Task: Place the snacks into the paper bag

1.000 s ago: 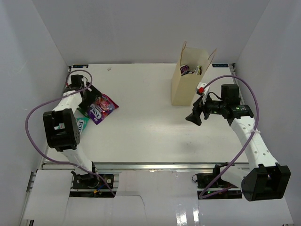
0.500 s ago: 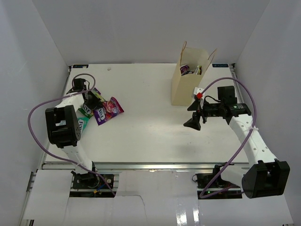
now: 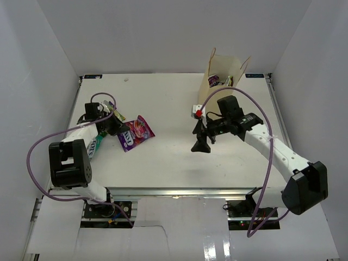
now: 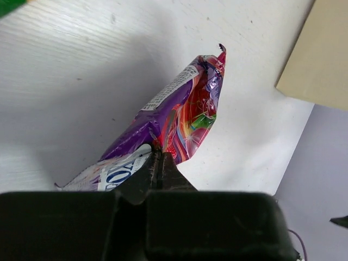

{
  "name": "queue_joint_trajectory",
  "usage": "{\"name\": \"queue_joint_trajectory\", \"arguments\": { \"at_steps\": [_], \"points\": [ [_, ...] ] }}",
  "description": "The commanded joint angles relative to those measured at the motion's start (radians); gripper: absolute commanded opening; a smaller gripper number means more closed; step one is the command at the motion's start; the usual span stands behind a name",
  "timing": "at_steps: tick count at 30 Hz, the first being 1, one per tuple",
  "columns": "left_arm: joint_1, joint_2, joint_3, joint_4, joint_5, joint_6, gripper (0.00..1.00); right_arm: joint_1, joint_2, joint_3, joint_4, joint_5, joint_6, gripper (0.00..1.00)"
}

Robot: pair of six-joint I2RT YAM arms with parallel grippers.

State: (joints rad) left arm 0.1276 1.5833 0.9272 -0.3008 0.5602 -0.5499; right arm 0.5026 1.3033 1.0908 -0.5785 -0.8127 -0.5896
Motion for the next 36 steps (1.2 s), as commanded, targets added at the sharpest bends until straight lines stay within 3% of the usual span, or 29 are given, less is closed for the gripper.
{"name": "queue_joint_trajectory", "arguments": {
  "at_steps": [1,9,16,17,19,21,30,36],
  "points": [
    [-0.041,-0.074,-0.053,0.075,0.096,0.001,0.0,0.042,0.042,0.064,0.173,0.122,0.201,0.95],
    [-0.192,-0.152,-0.175,0.164,0.066,-0.062,0.0,0.105,0.184,0.063,0.387,0.364,0.67,0.98],
    [-0.246,-0.207,-0.237,0.177,0.012,-0.128,0.02,0.151,0.349,0.144,0.382,0.451,0.76,0.98],
    [-0.246,-0.221,-0.229,0.131,-0.014,-0.131,0.22,0.152,0.367,0.15,0.382,0.452,0.766,0.98],
    [-0.246,-0.255,-0.212,0.059,-0.142,-0.162,0.53,0.152,0.373,0.156,0.382,0.455,0.771,0.98],
    [-0.246,-0.27,-0.197,-0.004,-0.215,-0.189,0.72,0.152,0.367,0.153,0.382,0.458,0.764,0.98],
    [-0.319,-0.126,-0.12,-0.079,-0.358,-0.427,0.79,0.152,0.321,0.116,0.39,0.492,0.748,0.98],
    [-0.378,0.085,0.082,-0.262,-0.493,-0.564,0.78,0.152,0.3,0.109,0.388,0.512,0.734,0.98]
  ]
}}
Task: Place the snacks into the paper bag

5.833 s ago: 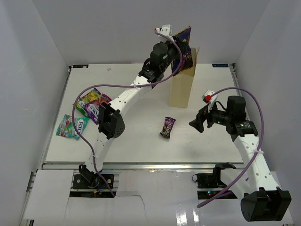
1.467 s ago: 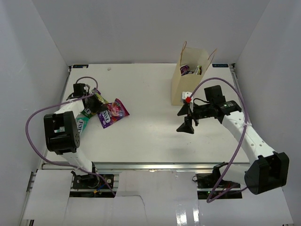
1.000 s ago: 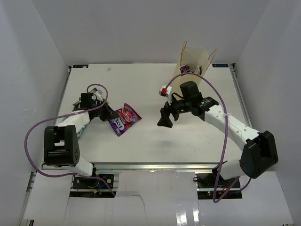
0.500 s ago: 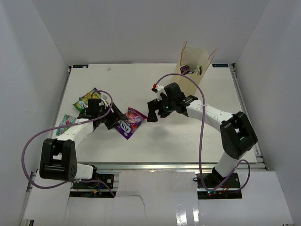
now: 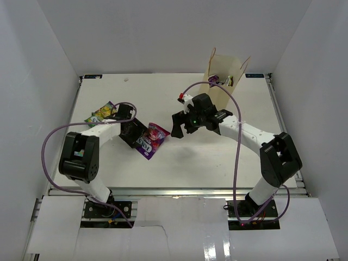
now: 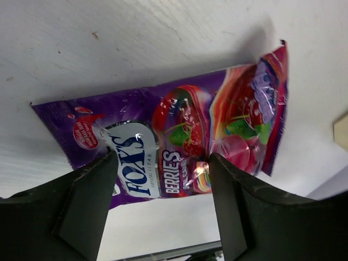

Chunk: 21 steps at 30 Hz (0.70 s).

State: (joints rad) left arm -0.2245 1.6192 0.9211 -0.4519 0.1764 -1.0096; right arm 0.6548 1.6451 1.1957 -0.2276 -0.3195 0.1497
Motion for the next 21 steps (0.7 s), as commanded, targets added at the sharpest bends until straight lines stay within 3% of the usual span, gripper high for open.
{"name": "queue_joint_trajectory", "arguments": {
  "at_steps": [1,4,5,7,8,10,12,13,16,21],
  "points": [
    [-0.03,0.074,0.135,-0.179,-0.126,-0.118,0.77,0.0,-0.045,0.001,0.039,0.019,-0.007,0.98],
    [-0.045,0.142,0.159,-0.226,-0.158,-0.119,0.69,0.0,-0.056,-0.013,0.04,0.023,-0.007,0.98],
    [-0.047,0.146,0.142,-0.225,-0.153,-0.118,0.57,0.0,-0.057,-0.016,0.04,0.026,-0.007,0.98],
    [-0.05,0.154,0.125,-0.202,-0.152,-0.095,0.45,0.0,-0.06,-0.025,0.043,0.023,-0.009,0.98],
    [-0.05,0.153,0.107,-0.186,-0.131,-0.078,0.29,0.0,-0.059,-0.027,0.043,0.013,-0.012,0.98],
    [-0.05,0.156,0.098,-0.138,-0.109,-0.044,0.18,0.002,-0.054,-0.024,0.043,-0.018,-0.045,0.98],
    [-0.052,0.147,0.088,-0.104,-0.06,0.018,0.09,0.0,-0.047,-0.019,0.025,-0.172,-0.117,0.98],
    [-0.052,0.121,0.082,-0.056,-0.04,0.058,0.07,0.0,-0.045,-0.004,0.004,-0.305,-0.228,0.98],
    [-0.062,0.011,0.039,0.086,0.034,0.126,0.04,0.0,-0.036,0.011,-0.019,-0.4,-0.265,0.98],
    [-0.064,-0.131,-0.036,0.229,0.146,0.184,0.03,0.003,-0.012,0.022,0.034,-0.275,-0.06,0.98]
  ]
}}
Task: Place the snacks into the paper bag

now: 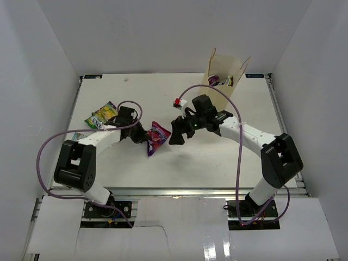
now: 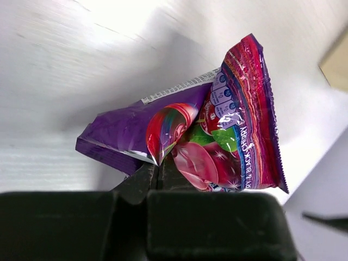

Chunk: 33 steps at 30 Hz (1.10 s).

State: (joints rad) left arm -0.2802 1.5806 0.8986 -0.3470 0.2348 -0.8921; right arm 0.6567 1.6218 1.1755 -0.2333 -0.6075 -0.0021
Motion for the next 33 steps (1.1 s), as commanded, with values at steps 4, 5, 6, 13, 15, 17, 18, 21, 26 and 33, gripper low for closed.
{"name": "queue_joint_trajectory", "arguments": {
  "at_steps": [4,5,6,13,15,17,18,21,26,33],
  "points": [
    [-0.014,-0.137,-0.062,0.173,0.165,0.042,0.03,0.014,0.055,0.084,0.037,0.216,0.263,0.98],
    [-0.02,-0.152,-0.069,0.181,0.175,0.036,0.03,0.014,0.065,0.107,0.035,0.219,0.283,0.98],
    [-0.024,-0.159,-0.079,0.189,0.188,0.027,0.03,0.015,0.084,0.116,0.035,0.212,0.313,0.98],
    [-0.051,-0.208,-0.101,0.238,0.241,-0.024,0.03,0.04,0.142,0.156,0.058,0.241,0.352,0.93],
    [-0.053,-0.24,-0.112,0.256,0.255,-0.033,0.04,0.041,0.164,0.162,0.06,0.223,0.347,0.83],
    [-0.053,-0.261,-0.128,0.273,0.264,-0.048,0.07,0.041,0.17,0.158,0.061,0.169,0.34,0.59],
    [-0.053,-0.272,-0.133,0.295,0.268,-0.05,0.09,0.04,0.17,0.154,0.066,0.146,0.335,0.49],
    [-0.053,-0.315,-0.145,0.312,0.261,-0.056,0.32,0.037,0.152,0.148,0.065,0.101,0.315,0.15],
    [-0.054,-0.415,-0.084,0.221,0.169,0.063,0.66,-0.006,0.047,0.159,0.058,-0.02,0.157,0.08],
    [-0.05,-0.602,-0.015,0.137,-0.05,0.202,0.92,-0.172,-0.149,0.292,-0.015,-0.169,-0.139,0.08]
  ]
}}
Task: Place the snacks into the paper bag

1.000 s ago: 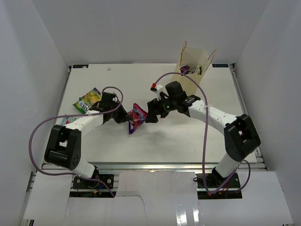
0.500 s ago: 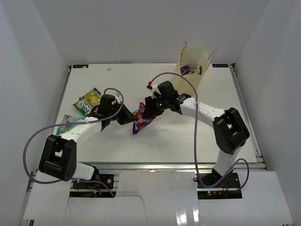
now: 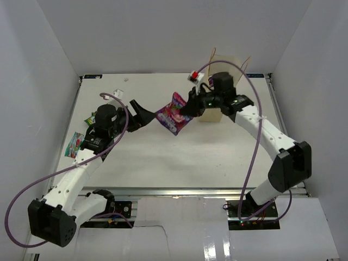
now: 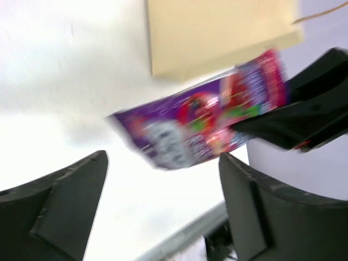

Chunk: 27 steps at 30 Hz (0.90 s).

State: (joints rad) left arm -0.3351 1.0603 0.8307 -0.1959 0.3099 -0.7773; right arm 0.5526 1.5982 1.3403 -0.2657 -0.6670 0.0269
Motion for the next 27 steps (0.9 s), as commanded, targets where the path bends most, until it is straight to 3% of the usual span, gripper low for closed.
{"name": "queue_joint_trajectory", "arguments": {
  "at_steps": [1,7,11,14,18,23,27],
  "points": [
    [0.005,-0.098,0.053,-0.02,-0.146,0.099,0.95,-0.11,-0.156,0.157,0.01,-0.102,-0.18,0.08],
    [0.007,-0.169,0.038,-0.092,-0.255,0.153,0.98,-0.267,-0.204,0.46,0.022,0.113,-0.22,0.08],
    [0.007,-0.18,0.027,-0.096,-0.281,0.153,0.98,-0.356,-0.208,0.513,0.121,0.372,-0.173,0.08],
    [0.007,-0.174,0.036,-0.108,-0.323,0.159,0.98,-0.378,-0.198,0.499,0.19,0.55,-0.17,0.08],
    [0.008,-0.131,0.077,-0.174,-0.42,0.147,0.98,-0.382,-0.159,0.415,0.206,0.635,-0.199,0.08],
    [0.021,-0.06,0.117,-0.235,-0.442,0.128,0.98,-0.382,-0.136,0.275,0.218,0.691,-0.226,0.08],
    [0.057,-0.01,0.123,-0.257,-0.41,0.107,0.98,-0.381,-0.121,0.202,0.192,0.607,-0.239,0.3]
  ]
}}
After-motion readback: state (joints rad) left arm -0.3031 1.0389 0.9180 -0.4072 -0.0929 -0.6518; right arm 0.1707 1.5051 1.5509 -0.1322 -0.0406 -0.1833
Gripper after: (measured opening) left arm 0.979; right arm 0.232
